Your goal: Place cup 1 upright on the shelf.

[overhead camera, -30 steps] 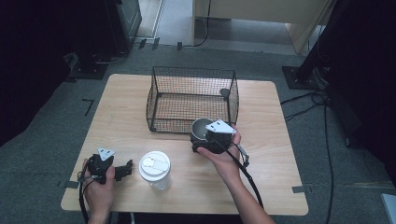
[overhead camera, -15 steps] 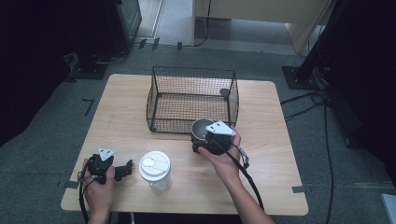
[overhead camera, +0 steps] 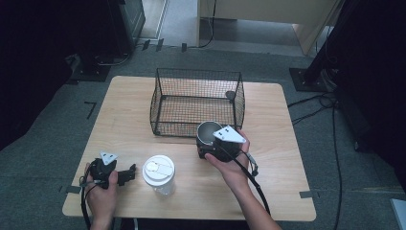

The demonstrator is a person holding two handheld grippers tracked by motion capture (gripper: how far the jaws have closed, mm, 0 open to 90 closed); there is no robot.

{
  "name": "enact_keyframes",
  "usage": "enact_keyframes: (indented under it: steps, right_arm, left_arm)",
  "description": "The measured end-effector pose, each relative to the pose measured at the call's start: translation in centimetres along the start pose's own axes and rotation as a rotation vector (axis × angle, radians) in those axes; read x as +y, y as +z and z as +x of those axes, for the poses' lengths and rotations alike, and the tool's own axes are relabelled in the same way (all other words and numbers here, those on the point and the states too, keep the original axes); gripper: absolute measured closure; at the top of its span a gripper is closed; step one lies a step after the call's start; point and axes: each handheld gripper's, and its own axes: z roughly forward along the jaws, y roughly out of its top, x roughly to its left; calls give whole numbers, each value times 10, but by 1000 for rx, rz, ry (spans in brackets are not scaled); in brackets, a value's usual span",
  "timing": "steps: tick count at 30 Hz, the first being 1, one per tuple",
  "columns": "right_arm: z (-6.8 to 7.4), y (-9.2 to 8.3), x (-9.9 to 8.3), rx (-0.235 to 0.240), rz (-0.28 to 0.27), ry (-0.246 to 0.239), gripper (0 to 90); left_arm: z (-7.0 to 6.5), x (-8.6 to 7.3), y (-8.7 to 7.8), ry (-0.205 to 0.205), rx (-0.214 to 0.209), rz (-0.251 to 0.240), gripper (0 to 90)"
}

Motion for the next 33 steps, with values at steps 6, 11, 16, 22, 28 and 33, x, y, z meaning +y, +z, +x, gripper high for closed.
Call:
enact_keyframes:
  steps: [6, 11, 16, 22, 28, 33]
  right_arm:
    - [1, -7, 7, 22, -20, -8, 71]
    - [4, -13, 18, 30, -43, -22, 71]
    - [7, -19, 30, 35, -68, -37, 71]
    - [8, -24, 47, 35, -108, -52, 71]
    - [5, -25, 58, 30, -147, -53, 71]
    - [-2, -24, 71, 6, -191, -49, 71]
  left_arm:
    - [0, 0, 0, 0, 1, -1, 0]
    - [0, 0, 0, 0, -1, 2, 0]
    - [0, 0, 0, 2, -1, 5, 0]
    - [0, 0, 0, 0, -1, 3, 0]
    - [0, 0, 0, 2, -1, 3, 0]
    - [0, 0, 0, 2, 0, 3, 0]
